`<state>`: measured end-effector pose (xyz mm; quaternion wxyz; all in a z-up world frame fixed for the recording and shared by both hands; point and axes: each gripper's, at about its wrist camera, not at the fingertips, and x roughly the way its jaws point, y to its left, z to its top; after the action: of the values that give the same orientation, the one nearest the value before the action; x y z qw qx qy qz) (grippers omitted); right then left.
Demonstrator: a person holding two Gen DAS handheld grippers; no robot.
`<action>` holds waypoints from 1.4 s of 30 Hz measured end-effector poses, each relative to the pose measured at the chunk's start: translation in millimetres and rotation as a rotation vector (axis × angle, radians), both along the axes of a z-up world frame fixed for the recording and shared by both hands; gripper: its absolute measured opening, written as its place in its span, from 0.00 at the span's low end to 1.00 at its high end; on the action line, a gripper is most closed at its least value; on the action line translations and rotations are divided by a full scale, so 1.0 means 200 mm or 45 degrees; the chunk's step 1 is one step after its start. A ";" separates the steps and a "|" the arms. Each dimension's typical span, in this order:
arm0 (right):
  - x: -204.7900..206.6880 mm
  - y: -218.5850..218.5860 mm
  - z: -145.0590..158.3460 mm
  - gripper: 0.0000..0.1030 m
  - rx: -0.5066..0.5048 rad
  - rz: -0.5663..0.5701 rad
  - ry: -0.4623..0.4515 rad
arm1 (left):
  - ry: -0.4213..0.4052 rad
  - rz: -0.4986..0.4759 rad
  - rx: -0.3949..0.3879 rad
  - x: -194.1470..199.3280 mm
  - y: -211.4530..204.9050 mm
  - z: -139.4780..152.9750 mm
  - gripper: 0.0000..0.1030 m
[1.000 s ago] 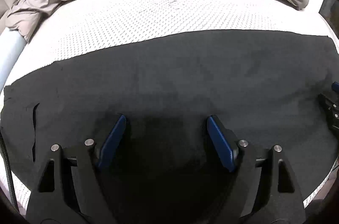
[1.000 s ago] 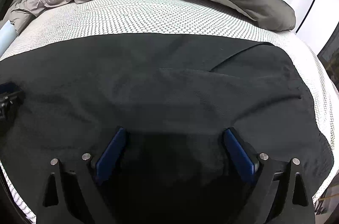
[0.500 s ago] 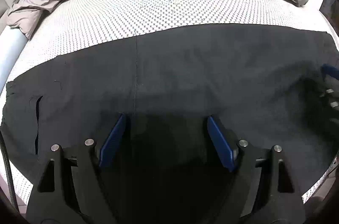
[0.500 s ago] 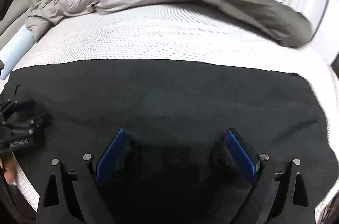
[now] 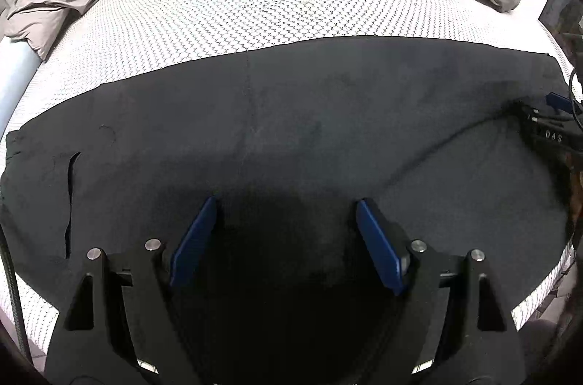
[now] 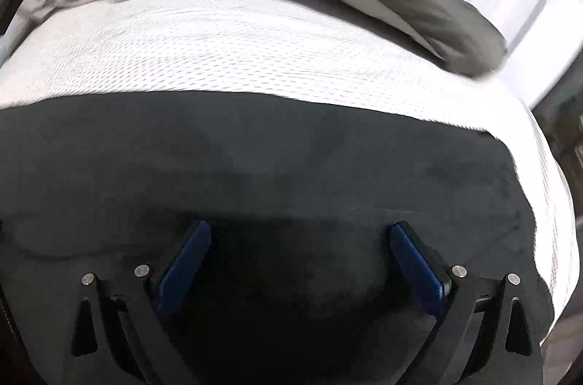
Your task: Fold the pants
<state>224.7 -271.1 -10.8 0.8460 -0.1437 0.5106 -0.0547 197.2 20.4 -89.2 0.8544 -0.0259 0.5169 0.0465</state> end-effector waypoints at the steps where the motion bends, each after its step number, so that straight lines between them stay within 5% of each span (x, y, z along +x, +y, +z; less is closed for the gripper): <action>1: 0.00 -0.01 0.01 0.96 0.022 -0.003 -0.005 | -0.006 0.003 -0.006 -0.02 0.01 0.01 0.75; 5: -0.07 0.08 0.12 0.96 0.145 0.083 -0.050 | -0.024 0.012 -0.015 -0.09 0.02 0.04 0.75; 9: -0.14 0.29 0.12 0.96 0.273 0.303 0.025 | -0.055 -0.017 -0.014 -0.16 -0.01 0.08 0.75; 15: -0.36 0.54 0.03 0.96 0.146 0.542 0.078 | -0.117 -0.095 0.063 -0.28 -0.08 0.13 0.75; 27: -0.56 0.01 0.10 0.96 0.071 0.300 -0.028 | -0.113 -0.093 0.135 -0.49 -0.03 0.07 0.76; 30: -0.59 -0.07 0.15 0.96 0.183 0.257 -0.060 | -0.147 -0.082 0.086 -0.52 -0.02 0.12 0.76; 37: -0.84 -0.12 0.27 0.96 0.657 0.235 -0.093 | -0.118 -0.102 -0.237 -0.63 -0.08 0.13 0.76; 42: -0.94 -0.14 0.18 0.95 0.861 0.176 -0.023 | -0.132 -0.136 -0.226 -0.76 -0.16 0.11 0.76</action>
<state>37.0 -300.0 24.6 0.8520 0.1110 0.4812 0.1736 44.3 -11.1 -66.2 0.8756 -0.0761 0.4747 -0.0465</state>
